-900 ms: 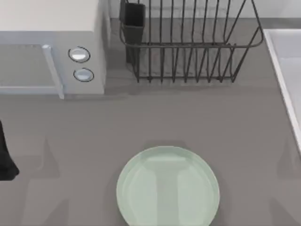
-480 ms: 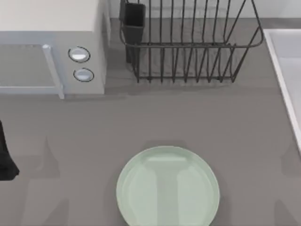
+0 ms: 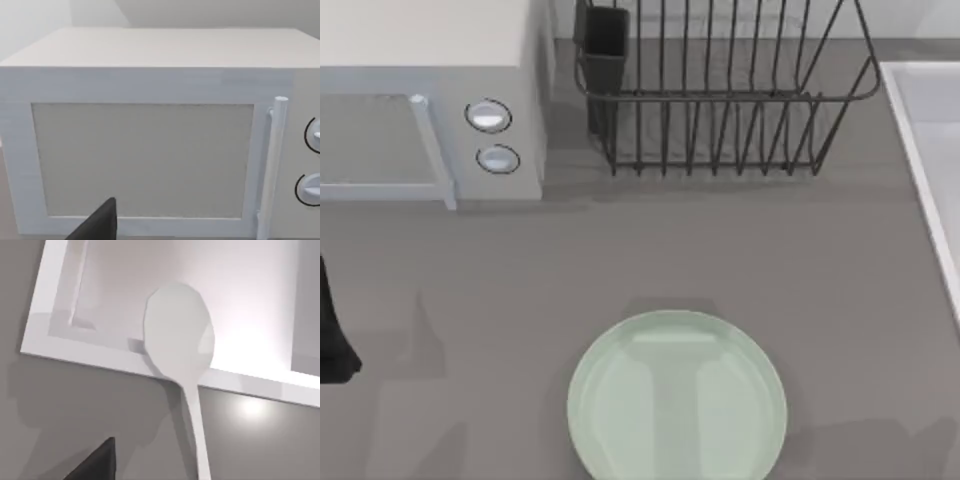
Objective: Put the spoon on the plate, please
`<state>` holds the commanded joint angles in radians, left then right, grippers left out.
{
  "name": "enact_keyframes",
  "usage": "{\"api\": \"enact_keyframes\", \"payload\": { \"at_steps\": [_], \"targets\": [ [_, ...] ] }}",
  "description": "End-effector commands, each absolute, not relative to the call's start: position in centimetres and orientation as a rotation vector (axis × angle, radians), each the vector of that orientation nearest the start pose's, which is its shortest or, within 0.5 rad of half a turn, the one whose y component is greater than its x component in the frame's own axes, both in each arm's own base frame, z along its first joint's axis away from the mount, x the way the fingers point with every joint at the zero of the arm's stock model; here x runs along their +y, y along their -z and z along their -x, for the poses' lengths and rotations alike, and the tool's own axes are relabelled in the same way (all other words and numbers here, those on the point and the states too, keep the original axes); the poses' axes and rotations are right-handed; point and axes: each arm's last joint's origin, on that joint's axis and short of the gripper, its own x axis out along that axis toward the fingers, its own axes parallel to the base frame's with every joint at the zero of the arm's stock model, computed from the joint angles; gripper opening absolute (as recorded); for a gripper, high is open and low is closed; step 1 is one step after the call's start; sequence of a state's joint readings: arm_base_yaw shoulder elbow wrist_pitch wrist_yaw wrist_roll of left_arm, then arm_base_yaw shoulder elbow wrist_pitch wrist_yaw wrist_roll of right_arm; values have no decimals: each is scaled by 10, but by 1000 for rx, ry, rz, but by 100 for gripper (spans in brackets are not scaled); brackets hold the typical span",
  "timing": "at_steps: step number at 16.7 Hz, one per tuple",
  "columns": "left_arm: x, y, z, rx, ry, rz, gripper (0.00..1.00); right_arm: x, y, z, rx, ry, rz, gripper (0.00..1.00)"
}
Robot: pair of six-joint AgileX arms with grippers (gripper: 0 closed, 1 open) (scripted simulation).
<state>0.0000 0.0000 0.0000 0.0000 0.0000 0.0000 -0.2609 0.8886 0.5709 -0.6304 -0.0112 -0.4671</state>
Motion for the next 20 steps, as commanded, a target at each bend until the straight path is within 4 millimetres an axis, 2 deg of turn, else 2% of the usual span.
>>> {"api": "enact_keyframes", "payload": {
  "at_steps": [4,7,10,15,17,20],
  "targets": [
    [-1,-160,-106,0,0,0,100,-68,-199,-191,1314,-127,297,100],
    [-1,-160,-106,0,0,0,100,-84,-196,-206,1455,-210,274,100],
    [-1,-160,-106,0,0,0,100,-92,-195,-212,1500,-244,264,100],
    [-1,-160,-106,0,0,0,100,-91,-194,-213,1499,-245,267,100],
    [-1,-160,-106,0,0,0,100,-91,-185,-214,1504,-246,262,100],
    [-1,-160,-106,0,0,0,100,-93,-157,-219,1501,-244,263,100]
  ]
}}
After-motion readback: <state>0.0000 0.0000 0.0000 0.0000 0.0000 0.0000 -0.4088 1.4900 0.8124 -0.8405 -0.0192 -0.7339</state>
